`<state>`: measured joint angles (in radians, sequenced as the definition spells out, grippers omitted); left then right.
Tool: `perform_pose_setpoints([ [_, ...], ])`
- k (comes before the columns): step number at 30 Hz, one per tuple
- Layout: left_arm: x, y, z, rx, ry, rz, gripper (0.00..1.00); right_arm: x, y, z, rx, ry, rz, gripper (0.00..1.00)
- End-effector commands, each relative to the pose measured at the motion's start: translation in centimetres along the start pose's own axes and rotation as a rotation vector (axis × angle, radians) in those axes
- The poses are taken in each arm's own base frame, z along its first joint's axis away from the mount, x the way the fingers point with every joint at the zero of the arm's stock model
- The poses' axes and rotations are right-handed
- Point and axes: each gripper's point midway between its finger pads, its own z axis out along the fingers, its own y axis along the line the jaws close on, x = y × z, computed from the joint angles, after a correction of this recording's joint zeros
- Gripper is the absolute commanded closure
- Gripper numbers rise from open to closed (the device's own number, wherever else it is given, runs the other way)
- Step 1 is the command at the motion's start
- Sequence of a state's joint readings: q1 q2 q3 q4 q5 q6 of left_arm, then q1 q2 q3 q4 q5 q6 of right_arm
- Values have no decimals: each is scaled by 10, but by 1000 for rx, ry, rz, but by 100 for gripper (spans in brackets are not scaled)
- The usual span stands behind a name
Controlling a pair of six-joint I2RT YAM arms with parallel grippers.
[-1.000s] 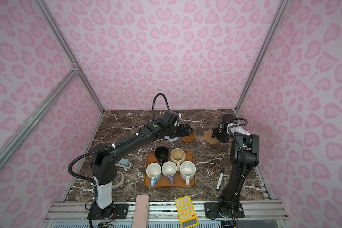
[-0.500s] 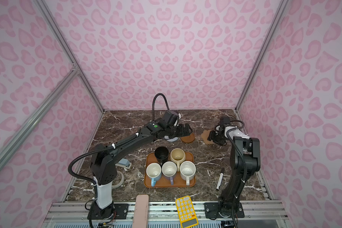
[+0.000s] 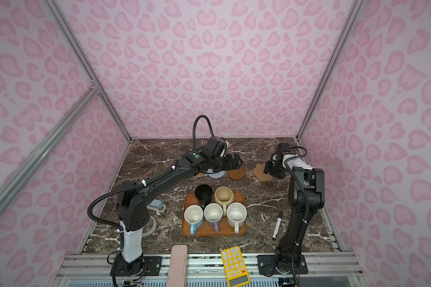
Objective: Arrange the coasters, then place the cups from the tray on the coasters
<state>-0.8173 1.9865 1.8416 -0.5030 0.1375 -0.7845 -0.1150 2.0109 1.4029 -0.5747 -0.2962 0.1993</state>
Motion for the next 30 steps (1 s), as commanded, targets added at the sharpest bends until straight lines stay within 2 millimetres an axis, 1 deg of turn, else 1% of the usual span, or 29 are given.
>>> perform_pose_setpoints([
  [1, 2, 5, 1, -17, 3, 6, 2, 7, 0, 5, -2, 36, -22, 40],
  [7, 4, 6, 3, -16, 8, 2, 2, 16, 2, 16, -14, 70, -27, 42],
  [10, 3, 8, 2, -26, 0, 2, 2, 20, 2, 16, 13, 89, -30, 43],
  [16, 1, 14, -1, -56, -14, 4, 2, 24, 9, 18, 26, 101, -57, 47],
  [24, 2, 15, -1, -57, -13, -2, 2, 32, 15, 22, 38, 122, -77, 50],
  [27, 2, 14, -2, -54, -14, -3, 2, 37, 21, 22, 22, 136, -77, 52],
  [30, 2, 13, -2, -52, -15, -4, 2, 40, 21, 22, 38, 138, -83, 52],
])
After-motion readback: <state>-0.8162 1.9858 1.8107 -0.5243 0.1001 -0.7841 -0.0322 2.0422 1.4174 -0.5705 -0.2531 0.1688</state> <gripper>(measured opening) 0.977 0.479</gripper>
